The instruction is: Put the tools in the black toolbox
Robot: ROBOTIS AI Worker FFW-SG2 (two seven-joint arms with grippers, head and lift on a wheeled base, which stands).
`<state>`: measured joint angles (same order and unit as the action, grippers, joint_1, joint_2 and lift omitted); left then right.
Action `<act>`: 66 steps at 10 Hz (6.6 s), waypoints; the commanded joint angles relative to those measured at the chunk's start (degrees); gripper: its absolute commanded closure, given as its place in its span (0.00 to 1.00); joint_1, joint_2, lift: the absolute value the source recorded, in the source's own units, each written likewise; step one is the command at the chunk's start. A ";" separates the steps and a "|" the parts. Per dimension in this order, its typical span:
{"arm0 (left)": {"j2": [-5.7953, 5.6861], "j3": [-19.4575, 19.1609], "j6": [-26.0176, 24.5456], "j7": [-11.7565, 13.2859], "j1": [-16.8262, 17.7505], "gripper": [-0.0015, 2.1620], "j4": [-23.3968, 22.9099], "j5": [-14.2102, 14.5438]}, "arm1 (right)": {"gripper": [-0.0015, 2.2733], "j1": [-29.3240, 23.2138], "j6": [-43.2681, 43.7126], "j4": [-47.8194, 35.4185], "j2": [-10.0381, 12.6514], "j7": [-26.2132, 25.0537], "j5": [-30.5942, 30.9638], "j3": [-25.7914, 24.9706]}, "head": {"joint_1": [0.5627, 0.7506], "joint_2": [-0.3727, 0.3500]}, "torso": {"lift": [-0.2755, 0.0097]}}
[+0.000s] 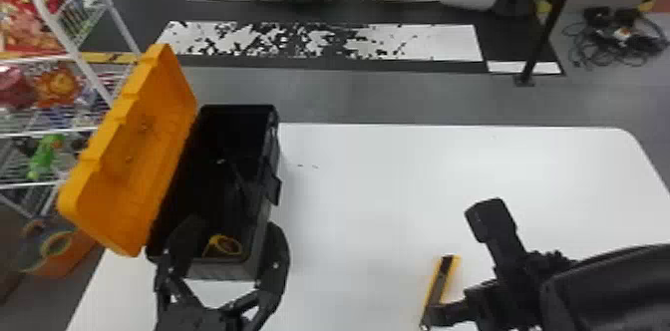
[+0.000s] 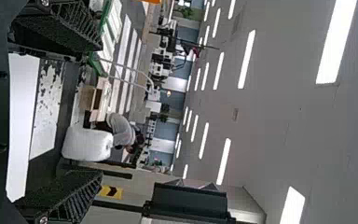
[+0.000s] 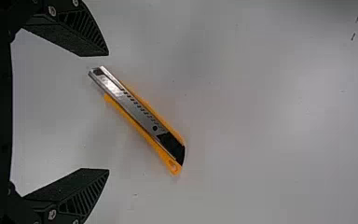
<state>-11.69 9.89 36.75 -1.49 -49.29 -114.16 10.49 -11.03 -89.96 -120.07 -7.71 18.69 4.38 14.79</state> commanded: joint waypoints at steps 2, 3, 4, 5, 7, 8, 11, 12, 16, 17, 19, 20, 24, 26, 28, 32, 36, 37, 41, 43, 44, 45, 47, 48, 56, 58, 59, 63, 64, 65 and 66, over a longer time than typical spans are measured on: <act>0.00 -0.75 0.20 1.93 0.51 0.02 1.04 1.47 | 0.06 -1.80 -0.12 0.01 1.82 -10.25 -5.08 0.06 | 0.70 0.64 | 0.83; -0.18 -1.01 0.20 2.46 0.60 0.02 1.22 1.64 | 0.06 -2.60 -0.12 0.19 3.40 -13.50 -5.26 0.06 | 0.70 0.64 | 0.83; -0.97 -1.10 0.03 2.90 0.87 0.02 1.39 2.70 | 0.06 -2.86 -0.12 0.89 4.37 -16.05 -7.37 -0.12 | 0.70 0.65 | 0.83; -1.85 -1.10 0.20 2.99 1.13 0.02 1.66 3.40 | 0.06 -2.51 -0.12 1.51 5.25 -19.74 -9.39 -0.12 | 0.70 0.68 | 0.83; -2.99 -1.10 0.73 3.43 1.57 0.02 2.18 4.72 | 0.06 -2.16 -0.12 2.74 7.76 -24.75 -9.56 -0.20 | 0.70 0.71 | 0.83; -3.43 -1.19 0.91 4.22 1.83 0.02 2.71 5.68 | 0.06 -2.16 -0.12 3.27 7.76 -27.04 -9.56 -0.12 | 0.70 0.72 | 0.83; -3.52 -1.80 1.08 5.71 2.27 0.02 3.68 6.56 | 0.06 -1.80 -0.12 5.46 7.76 -29.85 -9.65 -1.26 | 0.70 0.70 | 0.83; -3.60 -1.89 1.08 6.33 2.54 0.02 3.85 7.18 | 0.06 -1.80 1.41 6.69 7.76 -30.47 -11.41 -1.52 | 0.70 0.69 | 0.83; -4.04 -1.89 0.91 6.33 2.89 0.02 3.85 7.53 | 0.06 0.22 5.10 8.72 7.76 -31.87 -14.31 -1.35 | 0.70 0.72 | 0.83; -4.04 -1.89 0.91 6.33 2.89 0.02 3.94 7.62 | 0.06 0.39 5.10 8.98 7.76 -31.87 -14.31 -1.52 | 0.70 0.72 | 0.83; -4.04 -1.80 1.08 6.33 2.80 0.02 3.94 7.62 | 0.09 0.83 5.63 10.56 7.76 -31.87 -14.75 -2.14 | 0.70 0.72 | 0.83; -4.04 -1.89 1.08 6.33 2.62 0.02 3.85 7.53 | 0.09 1.10 6.50 11.44 7.76 -31.87 -15.89 -2.40 | 0.70 0.71 | 0.83; -4.22 -2.42 1.08 6.33 2.10 0.02 3.50 7.62 | 0.22 1.71 7.56 12.23 7.76 -31.70 -16.68 -2.14 | 0.70 0.74 | 0.83; -4.31 -2.59 1.08 6.42 2.10 0.02 3.41 7.71 | 0.40 2.06 6.86 12.23 7.76 -31.34 -16.68 -2.05 | 0.70 0.75 | 0.83; -4.31 -2.68 1.08 6.42 2.10 0.02 3.41 7.79 | 0.65 2.24 6.33 12.41 7.76 -30.82 -16.16 -2.05 | 0.70 0.75 | 0.83; -4.31 -2.77 1.08 6.33 2.01 0.02 3.59 7.97 | 0.94 1.27 7.03 11.97 7.76 -27.74 -14.31 -2.40 | 0.70 0.76 | 0.83; -4.22 -2.77 1.08 6.33 2.18 0.02 3.41 7.97 | 0.99 -2.33 8.79 6.17 7.76 -24.75 -10.80 -2.05 | 0.70 0.76 | 0.83; -4.22 -2.77 1.08 6.42 2.27 0.02 3.33 7.97 | 0.99 -3.03 8.61 4.85 7.76 -24.49 -9.74 -1.70 | 0.70 0.76 | 0.83; -4.22 -2.68 1.08 6.42 2.45 0.02 3.15 7.97 | 0.99 -4.35 8.61 1.68 7.76 -23.52 -9.13 -1.52 | 0.70 0.77 | 0.83; -4.31 -2.59 0.91 7.29 2.36 0.02 2.27 7.97 | 0.99 -5.85 8.96 -1.22 7.76 -20.89 -5.08 -0.03 | 0.70 0.77 | 0.83; -4.31 -2.59 0.73 8.00 2.18 0.02 1.39 7.97 | 0.99 -6.90 11.25 -2.27 7.76 -18.60 -2.53 0.67 | 0.70 0.77 | 0.83; -4.31 -2.50 0.56 8.79 2.01 0.02 0.43 7.97 | 0.99 -7.96 14.24 -2.97 7.76 -16.58 -1.65 0.76 | 0.70 0.77 | 0.83; -4.39 -2.33 -0.67 12.39 1.83 0.02 -1.33 8.06 | 0.99 -9.89 21.45 -4.73 7.76 -12.45 0.19 0.94 | 0.70 0.77 | 0.83; -4.31 -2.24 -2.26 15.56 1.92 0.02 -2.03 8.06 | 0.99 -10.51 23.91 -5.61 7.76 -10.78 0.81 1.38 | 0.70 0.77 | 0.83; -4.04 1.10 -25.11 28.39 9.66 0.02 -4.41 8.32 | 0.99 -13.76 40.61 -9.21 5.69 0.56 4.23 6.39 | 0.70 0.67 | 0.83; -3.96 1.01 -31.08 28.48 12.73 0.03 -4.50 9.38 | 0.99 -13.76 43.42 -9.21 3.84 2.49 4.50 7.79 | 0.70 0.69 | 0.83; -3.78 0.66 -32.67 28.39 13.70 0.03 -4.50 9.46 | 0.99 -14.02 44.30 -9.21 3.49 3.46 4.41 7.88 | 0.70 0.69 | 0.83; -3.25 0.48 -37.59 27.16 17.30 0.03 -3.70 9.20 | 0.99 -13.76 45.00 -9.21 2.26 5.04 3.44 7.62 | 0.70 0.71 | 0.83; -3.25 0.48 -37.76 26.54 18.09 0.03 -3.70 9.11 | 0.99 -13.67 45.00 -9.21 1.73 5.04 2.92 7.71 | 0.70 0.71 | 0.83; -3.25 0.66 -40.40 25.75 19.32 0.03 -3.44 8.94 | 0.99 -13.23 45.00 -9.21 1.65 5.13 2.56 7.71 | 0.70 0.71 | 0.83; -3.08 0.92 -41.46 25.75 20.20 0.03 -3.09 9.02 | 0.99 -12.88 45.00 -9.13 1.38 5.13 1.86 7.62 | 0.70 0.71 | 0.83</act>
<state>-14.86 10.64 -3.85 24.22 -29.66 -117.52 19.51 -24.11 -44.97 -129.28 -6.18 23.82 6.61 22.46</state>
